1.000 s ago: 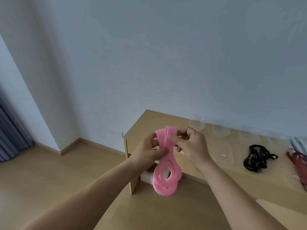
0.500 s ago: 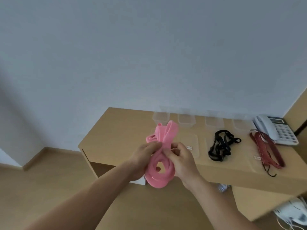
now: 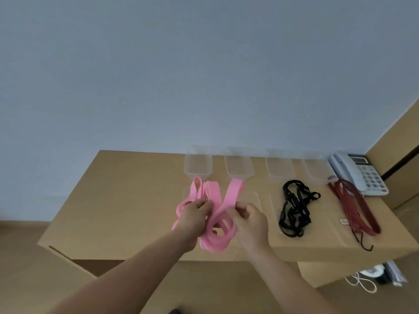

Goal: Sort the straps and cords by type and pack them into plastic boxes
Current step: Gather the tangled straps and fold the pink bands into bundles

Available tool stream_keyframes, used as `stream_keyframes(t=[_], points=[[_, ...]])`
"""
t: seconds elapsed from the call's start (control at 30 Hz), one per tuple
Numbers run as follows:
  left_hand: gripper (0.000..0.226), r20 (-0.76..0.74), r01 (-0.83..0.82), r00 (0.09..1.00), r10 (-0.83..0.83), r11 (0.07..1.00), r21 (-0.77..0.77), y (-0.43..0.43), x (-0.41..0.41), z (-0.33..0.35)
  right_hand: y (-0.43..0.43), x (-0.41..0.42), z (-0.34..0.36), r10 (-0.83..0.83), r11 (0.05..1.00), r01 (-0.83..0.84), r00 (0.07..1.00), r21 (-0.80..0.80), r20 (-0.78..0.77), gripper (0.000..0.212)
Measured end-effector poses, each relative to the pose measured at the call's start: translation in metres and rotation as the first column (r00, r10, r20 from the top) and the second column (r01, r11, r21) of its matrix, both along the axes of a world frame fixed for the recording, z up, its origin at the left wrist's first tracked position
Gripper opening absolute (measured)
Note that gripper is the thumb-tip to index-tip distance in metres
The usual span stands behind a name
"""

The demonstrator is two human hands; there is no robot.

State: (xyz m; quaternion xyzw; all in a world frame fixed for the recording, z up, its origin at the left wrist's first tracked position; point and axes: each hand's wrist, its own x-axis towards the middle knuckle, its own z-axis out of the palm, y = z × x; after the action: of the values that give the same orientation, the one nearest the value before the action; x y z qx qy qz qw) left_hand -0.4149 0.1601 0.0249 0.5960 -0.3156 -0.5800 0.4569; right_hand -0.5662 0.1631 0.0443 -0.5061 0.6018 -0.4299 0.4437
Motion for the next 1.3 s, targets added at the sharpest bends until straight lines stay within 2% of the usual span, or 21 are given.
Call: stream_keyframes(t=[0.1, 0.23, 0.3, 0.43, 0.53, 0.67, 0.73, 0.83, 0.9, 0.97, 1.03, 1.13, 1.17, 1.23, 1.3], points=[[0.032, 0.194, 0.071, 0.979, -0.064, 0.997, -0.027, -0.024, 0.017, -0.011, -0.019, 0.007, -0.009, -0.017, 0.998, 0.013, 0.998, 0.053, 0.067, 0.005], [0.029, 0.307, 0.103, 0.946, -0.099, 0.995, 0.002, -0.058, 0.041, -0.023, -0.046, 0.002, -0.020, -0.093, 0.991, 0.084, 0.992, 0.105, 0.089, 0.005], [0.027, 0.354, 0.116, 0.926, -0.128, 0.992, 0.054, -0.070, 0.049, -0.031, -0.060, -0.006, -0.026, -0.086, 0.985, 0.066, 0.989, 0.161, 0.123, 0.008], [0.028, 0.443, 0.086, 0.880, -0.169, 0.976, 0.201, -0.080, 0.057, -0.051, -0.088, -0.023, -0.042, -0.035, 0.973, 0.021, 0.998, 0.229, 0.057, 0.010], [0.023, 0.528, 0.150, 0.802, -0.279, 0.950, 0.274, -0.082, 0.055, -0.059, -0.101, -0.034, -0.055, 0.002, 0.955, -0.009, 1.000, 0.296, 0.024, 0.012], [0.009, 0.662, 0.224, 0.642, -0.387, 0.920, 0.321, -0.087, 0.045, -0.058, -0.113, -0.042, -0.069, 0.026, 0.944, -0.029, 1.000, 0.328, 0.014, 0.012], [0.020, 0.705, 0.195, 0.615, -0.352, 0.935, 0.297, -0.084, 0.039, -0.059, -0.119, -0.045, -0.073, 0.044, 0.946, -0.042, 0.999, 0.321, 0.000, 0.010], [0.069, 0.700, 0.111, 0.684, -0.205, 0.978, 0.178, -0.075, 0.034, -0.064, -0.128, -0.046, -0.078, 0.070, 0.951, -0.060, 0.997, 0.303, -0.020, 0.007], [0.076, 0.712, 0.100, 0.681, -0.170, 0.985, 0.140, -0.066, 0.032, -0.067, -0.131, -0.047, -0.083, 0.123, 0.952, -0.089, 0.987, 0.293, -0.100, 0.008], [0.061, 0.768, 0.143, 0.608, -0.202, 0.979, 0.144, -0.061, 0.031, -0.071, -0.133, -0.049, -0.089, 0.243, 0.939, -0.154, 0.931, 0.307, -0.274, 0.009], [0.046, 0.834, 0.182, 0.493, -0.245, 0.967, 0.177, -0.057, 0.030, -0.075, -0.132, -0.052, -0.093, 0.337, 0.927, -0.205, 0.825, 0.315, -0.453, 0.011], [0.050, 0.945, 0.172, 0.232, -0.231, 0.966, 0.194, -0.051, 0.028, -0.078, -0.127, -0.053, -0.096, 0.311, 0.950, -0.231, 0.728, 0.209, -0.610, 0.027], [0.055, 0.953, 0.162, 0.197, -0.230, 0.966, 0.200, -0.050, 0.028, -0.078, -0.125, -0.054, -0.097, 0.304, 0.951, -0.264, 0.708, 0.159, -0.638, 0.036], [0.063, 0.952, 0.149, 0.191, -0.239, 0.966, 0.212, -0.047, 0.028, -0.078, -0.119, -0.055, -0.097, 0.337, 0.923, -0.368, 0.642, 0.108, -0.689, 0.050], [0.063, 0.939, 0.164, 0.181, -0.294, 0.950, 0.266, -0.045, 0.025, -0.080, -0.115, -0.057, -0.099, 0.404, 0.862, -0.488, 0.499, 0.137, -0.766, 0.047]])
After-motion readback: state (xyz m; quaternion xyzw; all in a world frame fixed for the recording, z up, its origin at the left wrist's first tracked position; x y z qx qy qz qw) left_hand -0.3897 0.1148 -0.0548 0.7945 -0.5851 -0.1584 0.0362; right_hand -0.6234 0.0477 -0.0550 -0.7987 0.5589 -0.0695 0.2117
